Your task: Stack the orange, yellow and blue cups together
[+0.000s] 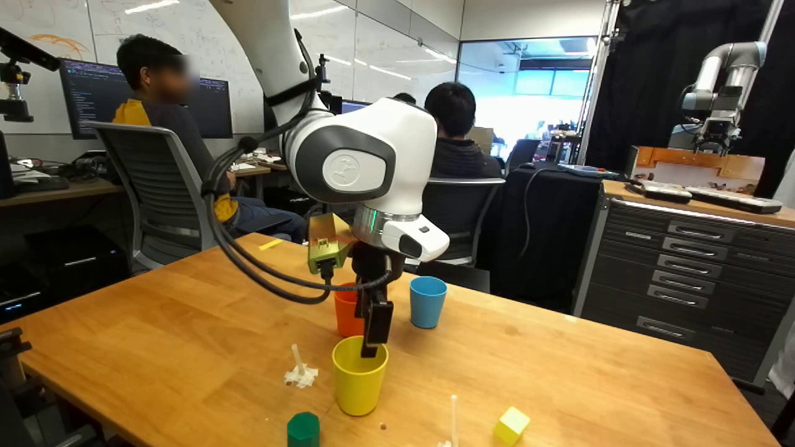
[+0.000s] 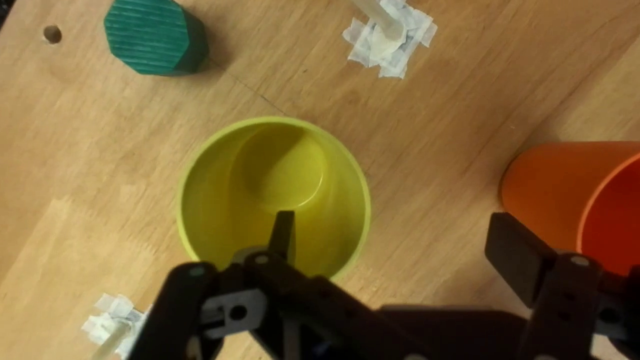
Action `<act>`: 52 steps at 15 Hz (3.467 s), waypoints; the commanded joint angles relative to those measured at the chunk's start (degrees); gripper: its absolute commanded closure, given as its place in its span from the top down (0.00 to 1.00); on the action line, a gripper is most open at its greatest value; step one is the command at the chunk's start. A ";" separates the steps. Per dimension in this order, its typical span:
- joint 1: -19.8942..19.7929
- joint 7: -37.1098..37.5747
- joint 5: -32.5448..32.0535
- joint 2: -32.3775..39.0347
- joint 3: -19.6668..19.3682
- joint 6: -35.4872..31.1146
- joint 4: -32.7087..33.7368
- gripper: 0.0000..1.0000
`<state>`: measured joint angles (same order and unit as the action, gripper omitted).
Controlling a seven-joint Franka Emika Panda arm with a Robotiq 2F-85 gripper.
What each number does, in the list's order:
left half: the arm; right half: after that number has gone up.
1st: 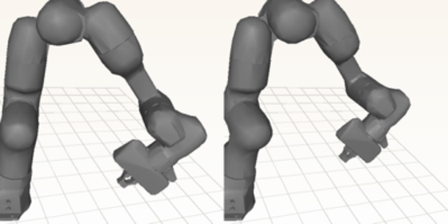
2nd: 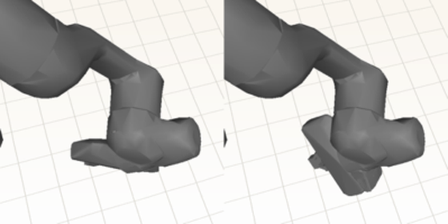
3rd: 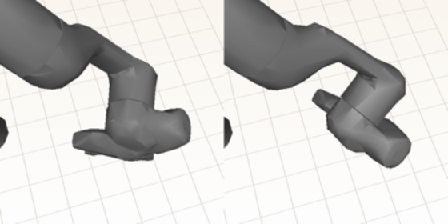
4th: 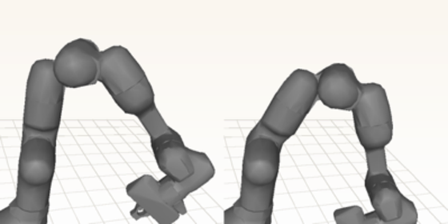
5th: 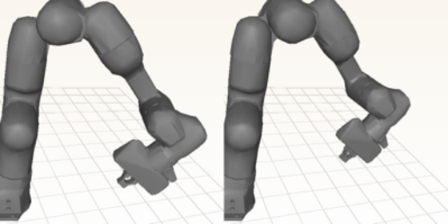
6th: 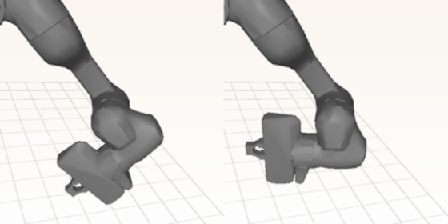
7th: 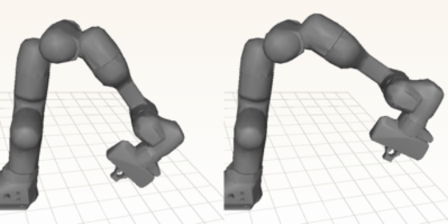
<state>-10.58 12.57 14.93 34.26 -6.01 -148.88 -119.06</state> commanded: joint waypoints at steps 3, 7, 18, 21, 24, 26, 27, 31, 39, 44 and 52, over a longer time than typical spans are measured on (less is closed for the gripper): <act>-1.31 -2.71 1.61 2.42 2.00 -0.51 2.95 0.49; -1.45 -2.68 2.05 2.68 2.37 -0.57 3.17 0.18; -1.93 -3.69 2.25 0.21 2.53 -0.43 1.84 0.02; -1.78 -3.49 2.24 -0.58 2.45 -0.59 1.39 0.03; -1.51 -3.21 2.35 -1.71 2.54 -0.71 1.05 0.01; -0.93 -2.52 2.05 -2.87 2.30 -0.49 0.74 0.01; -0.78 -2.55 2.03 -3.40 2.41 -0.48 0.49 0.01; 0.09 -2.42 2.03 -5.69 2.95 -0.31 -0.25 0.01; 5.54 2.30 -2.75 -16.59 0.77 2.63 -4.76 0.01; 6.32 3.54 -5.97 -20.88 0.76 11.80 -2.70 0.01; 6.13 3.90 -7.93 -17.69 1.06 20.35 5.82 0.01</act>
<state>-5.23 15.06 8.04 14.49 -4.33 -132.26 -118.15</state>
